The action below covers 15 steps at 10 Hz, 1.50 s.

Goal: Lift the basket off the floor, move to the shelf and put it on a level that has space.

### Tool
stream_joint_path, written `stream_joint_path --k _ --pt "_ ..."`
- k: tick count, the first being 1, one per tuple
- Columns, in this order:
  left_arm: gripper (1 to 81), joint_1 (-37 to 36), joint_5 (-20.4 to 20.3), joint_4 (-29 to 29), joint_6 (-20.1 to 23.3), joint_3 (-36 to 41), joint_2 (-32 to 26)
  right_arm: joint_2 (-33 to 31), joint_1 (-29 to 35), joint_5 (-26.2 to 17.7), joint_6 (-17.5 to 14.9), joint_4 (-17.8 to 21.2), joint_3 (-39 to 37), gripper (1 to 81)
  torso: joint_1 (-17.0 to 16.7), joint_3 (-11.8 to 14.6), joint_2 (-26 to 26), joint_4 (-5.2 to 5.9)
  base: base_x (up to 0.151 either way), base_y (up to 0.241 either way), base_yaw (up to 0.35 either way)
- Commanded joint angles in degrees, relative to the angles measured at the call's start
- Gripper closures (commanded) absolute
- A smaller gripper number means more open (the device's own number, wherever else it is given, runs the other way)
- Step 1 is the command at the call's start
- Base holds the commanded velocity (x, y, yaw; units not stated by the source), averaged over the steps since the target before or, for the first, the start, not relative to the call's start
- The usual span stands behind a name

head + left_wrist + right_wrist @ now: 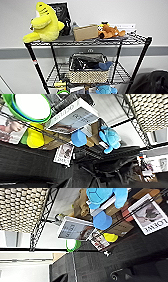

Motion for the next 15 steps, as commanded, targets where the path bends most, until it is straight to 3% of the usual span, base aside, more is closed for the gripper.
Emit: stream_joint_path --k 1,4,15 --pt "1.0 6.29 -6.74 7.51 0.52 -9.26 4.22 1.6 -3.69 1.53 -0.29 -7.2 -3.91 1.0 0.0 0.0 0.0 0.0 0.0 0.0 0.0" --pt "1.0 12.36 -10.8 8.57 0.52 -16.3 9.05 6.52 -8.35 1.18 -0.29 -9.74 -9.53 1.0 -0.04 0.02 -0.05 0.0 0.0 0.0 0.0" --pt "1.0 19.93 -10.0 10.07 0.26 -45.13 31.47 30.26 -20.31 1.09 -0.37 -13.87 -43.73 1.0 -0.19 0.15 -0.15 0.0 0.0 0.0 0.0"
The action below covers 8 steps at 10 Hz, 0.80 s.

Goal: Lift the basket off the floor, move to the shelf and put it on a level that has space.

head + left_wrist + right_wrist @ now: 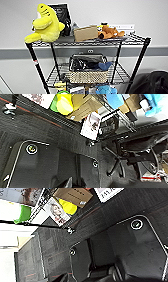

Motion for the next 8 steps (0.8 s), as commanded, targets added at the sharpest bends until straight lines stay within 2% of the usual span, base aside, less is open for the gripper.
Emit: stream_joint_path --k 1,4,6,8 --pt "1.0 0.09 0.82 1.99 -0.07 -7.08 4.48 4.52 -0.58 -1.23 -0.27 -2.57 -6.68 1.0 0.0 0.0 0.0 0.0 0.0 0.0 0.0" --pt "1.0 0.35 2.32 1.99 -0.07 -14.19 9.39 8.56 -1.89 -1.23 -0.18 -3.8 -12.92 1.0 0.0 0.02 0.0 0.0 0.0 0.0 0.0" --pt "1.0 0.35 2.76 2.17 -0.15 -21.93 14.49 13.3 -2.6 -1.32 -0.09 -5.12 -20.11 1.0 -0.02 0.02 -0.02 0.0 0.0 0.0 0.0" --pt "1.0 0.36 3.9 2.25 0.02 -26.33 17.66 18.14 -3.04 -1.67 0.0 -5.83 -28.47 1.0 -0.05 0.05 -0.04 0.0 0.0 0.0 0.0"
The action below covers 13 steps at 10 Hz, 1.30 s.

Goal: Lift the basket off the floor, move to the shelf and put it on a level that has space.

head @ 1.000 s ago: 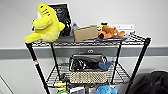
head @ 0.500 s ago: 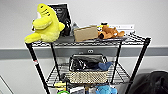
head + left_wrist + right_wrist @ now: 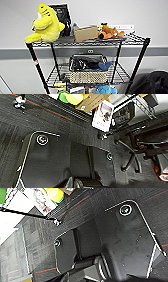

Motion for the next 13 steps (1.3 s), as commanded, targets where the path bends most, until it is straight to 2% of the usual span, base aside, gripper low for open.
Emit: stream_joint_path --k 1,5,8,13 --pt "1.0 -1.46 3.06 1.63 0.11 -7.59 4.68 6.85 1.2 -1.91 0.0 -2.86 -12.08 1.0 0.0 0.0 0.0 0.0 0.0 0.0 0.0" --pt "1.0 -1.46 7.19 3.3 0.2 -15.68 11.19 14.5 0.32 -3.05 -0.27 -3.21 -24.12 1.0 -0.02 0.0 -0.02 0.0 0.0 0.0 0.0" --pt "1.0 -1.54 10.17 4.18 0.29 -23.41 17.07 21.7 0.32 -5.16 -0.88 -5.67 -34.23 1.0 -0.02 0.0 -0.02 0.0 0.0 0.0 0.0" --pt "1.0 -4.01 24.33 5.85 0.29 -27.11 22.35 24.35 0.94 -12.98 -2.02 -6.11 -36.88 1.0 -0.02 0.0 -0.05 0.0 0.0 0.0 0.0"
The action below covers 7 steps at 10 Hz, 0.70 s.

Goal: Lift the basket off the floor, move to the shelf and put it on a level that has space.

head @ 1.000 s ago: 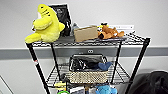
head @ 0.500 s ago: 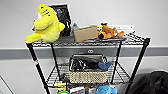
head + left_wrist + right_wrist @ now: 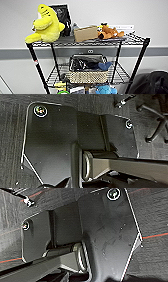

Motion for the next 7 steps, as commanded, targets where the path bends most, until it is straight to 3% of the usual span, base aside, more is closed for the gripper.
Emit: stream_joint_path --k 1,3,7 --pt "1.0 -3.66 10.29 1.13 0.07 -1.41 1.07 0.04 2.64 -7.83 -1.64 -1.74 -0.59 1.0 0.0 0.0 0.0 0.0 0.0 0.0 0.0" --pt "1.0 -4.54 15.4 0.96 -0.37 -1.41 1.33 0.3 2.55 -8.18 -1.55 -1.66 -0.59 1.0 0.0 0.0 0.0 0.0 0.0 0.0 0.0" --pt "1.0 -4.54 16.38 0.61 -0.55 -2.11 1.68 0.39 2.2 -8.27 -1.2 -1.22 -1.03 1.0 0.0 0.0 0.0 0.0 0.0 0.0 0.0"
